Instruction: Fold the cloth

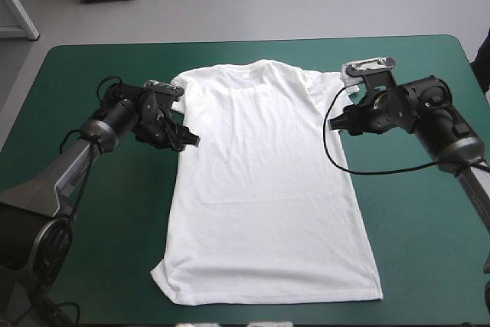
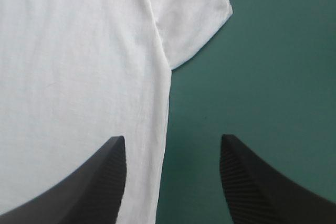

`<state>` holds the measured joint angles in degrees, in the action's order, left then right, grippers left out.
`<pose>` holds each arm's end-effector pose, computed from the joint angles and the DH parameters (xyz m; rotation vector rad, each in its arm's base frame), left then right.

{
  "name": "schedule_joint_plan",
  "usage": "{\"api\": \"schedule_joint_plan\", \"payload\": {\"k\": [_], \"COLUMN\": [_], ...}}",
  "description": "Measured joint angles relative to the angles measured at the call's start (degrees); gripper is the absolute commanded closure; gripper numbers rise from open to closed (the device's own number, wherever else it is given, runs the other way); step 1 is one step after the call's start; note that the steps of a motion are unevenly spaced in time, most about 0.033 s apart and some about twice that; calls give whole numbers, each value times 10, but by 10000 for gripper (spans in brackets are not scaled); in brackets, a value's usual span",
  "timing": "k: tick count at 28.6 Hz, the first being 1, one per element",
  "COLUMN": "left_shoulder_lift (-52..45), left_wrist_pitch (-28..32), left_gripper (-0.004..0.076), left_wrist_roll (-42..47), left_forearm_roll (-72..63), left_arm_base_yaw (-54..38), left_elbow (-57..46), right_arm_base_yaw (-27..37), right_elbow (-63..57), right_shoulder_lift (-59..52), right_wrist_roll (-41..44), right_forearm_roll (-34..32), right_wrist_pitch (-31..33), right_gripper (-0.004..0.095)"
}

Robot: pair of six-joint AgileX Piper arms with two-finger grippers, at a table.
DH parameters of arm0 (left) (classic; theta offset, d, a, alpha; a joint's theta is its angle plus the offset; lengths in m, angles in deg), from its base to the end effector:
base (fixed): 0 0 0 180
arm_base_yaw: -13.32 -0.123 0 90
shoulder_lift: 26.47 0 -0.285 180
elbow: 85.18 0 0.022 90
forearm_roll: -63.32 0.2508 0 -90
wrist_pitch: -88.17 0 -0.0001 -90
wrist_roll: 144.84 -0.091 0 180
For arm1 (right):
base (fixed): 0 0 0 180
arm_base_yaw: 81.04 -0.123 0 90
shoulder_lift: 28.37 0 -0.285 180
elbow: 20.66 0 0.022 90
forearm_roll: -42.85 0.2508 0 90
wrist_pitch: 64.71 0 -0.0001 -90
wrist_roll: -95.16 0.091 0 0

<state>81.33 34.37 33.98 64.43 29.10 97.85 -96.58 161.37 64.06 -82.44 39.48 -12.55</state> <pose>0.3549 -0.0988 0.2670 0.4198 2.7361 -0.0421 0.3078 0.0812 0.3558 -0.3097 2.4675 0.0593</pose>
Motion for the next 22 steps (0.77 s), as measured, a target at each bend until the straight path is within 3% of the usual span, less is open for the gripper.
{"api": "schedule_joint_plan", "payload": {"k": [9,12,17,21,22], "left_shoulder_lift": [76,91,100,104,107], "left_wrist_pitch": [54,58,55,64,67], "left_gripper": [274,314,500,722,731], "left_wrist_roll": [-4,-5,-19,-33,-34], "left_forearm_roll": [-27,-33,-47,-61,-66], "left_arm_base_yaw": [0,0,0,-1,-1], "left_elbow": [0,5,12,15,16], "right_arm_base_yaw": [0,0,0,0,0], "right_elbow": [15,15,15,15,15], "right_shoulder_lift": [27,28,28,31,41], "right_wrist_roll": [-7,-7,-7,-7,-2], "right_forearm_roll": [-1,-9,-17,-31,-39], "right_wrist_pitch": [-3,-4,-4,7,12], "right_gripper": [395,395,397,397,397]}}
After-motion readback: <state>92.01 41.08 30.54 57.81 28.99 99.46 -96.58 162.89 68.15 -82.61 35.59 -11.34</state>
